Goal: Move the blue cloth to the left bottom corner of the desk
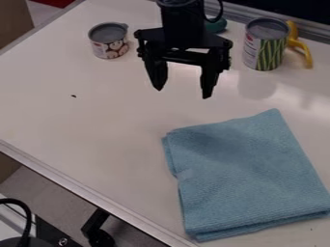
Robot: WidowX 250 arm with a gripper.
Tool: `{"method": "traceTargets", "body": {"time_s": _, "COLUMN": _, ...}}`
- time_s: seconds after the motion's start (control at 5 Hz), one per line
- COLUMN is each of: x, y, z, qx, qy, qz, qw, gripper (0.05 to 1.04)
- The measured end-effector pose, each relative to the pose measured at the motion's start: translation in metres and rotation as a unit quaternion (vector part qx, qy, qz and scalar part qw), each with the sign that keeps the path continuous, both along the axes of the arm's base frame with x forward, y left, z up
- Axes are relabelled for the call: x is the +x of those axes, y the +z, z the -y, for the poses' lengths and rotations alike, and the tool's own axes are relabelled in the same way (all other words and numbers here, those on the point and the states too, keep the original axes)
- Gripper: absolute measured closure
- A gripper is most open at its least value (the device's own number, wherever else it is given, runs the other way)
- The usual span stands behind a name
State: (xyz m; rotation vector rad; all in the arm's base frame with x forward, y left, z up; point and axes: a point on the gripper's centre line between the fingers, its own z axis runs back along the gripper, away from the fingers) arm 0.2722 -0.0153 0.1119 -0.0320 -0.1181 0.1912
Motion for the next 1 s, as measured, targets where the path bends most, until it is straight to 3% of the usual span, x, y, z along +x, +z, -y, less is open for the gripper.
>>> {"method": "traceTargets", "body": {"time_s": 0.2, "x": -0.004, "y": -0.007, "z": 0.001, "qx": 0.0, "qy": -0.007, "qz": -0.014, "qw": 0.9999, "gripper": 0.087}}
{"method": "traceTargets", "body": {"time_s": 0.4, "x": -0.008, "y": -0.01, "z": 0.015, "qx": 0.0, "qy": -0.102, "qz": -0.014, "qw": 0.9947, "gripper": 0.087}}
{"method": "traceTargets", "body": {"time_s": 0.6, "x": -0.018, "y": -0.003, "z": 0.036, "qx": 0.022, "qy": -0.178, "qz": 0.003, "qw": 0.9838, "gripper": 0.136}}
{"method": "traceTargets", "body": {"time_s": 0.8, "x": -0.024, "y": -0.009, "z": 0.055, "qx": 0.052, "qy": -0.241, "qz": 0.01, "qw": 0.9692, "gripper": 0.408}}
{"method": "traceTargets", "body": {"time_s": 1.0, "x": -0.029, "y": -0.025, "z": 0.07, "qx": 0.065, "qy": -0.309, "qz": -0.007, "qw": 0.9486, "gripper": 0.705}}
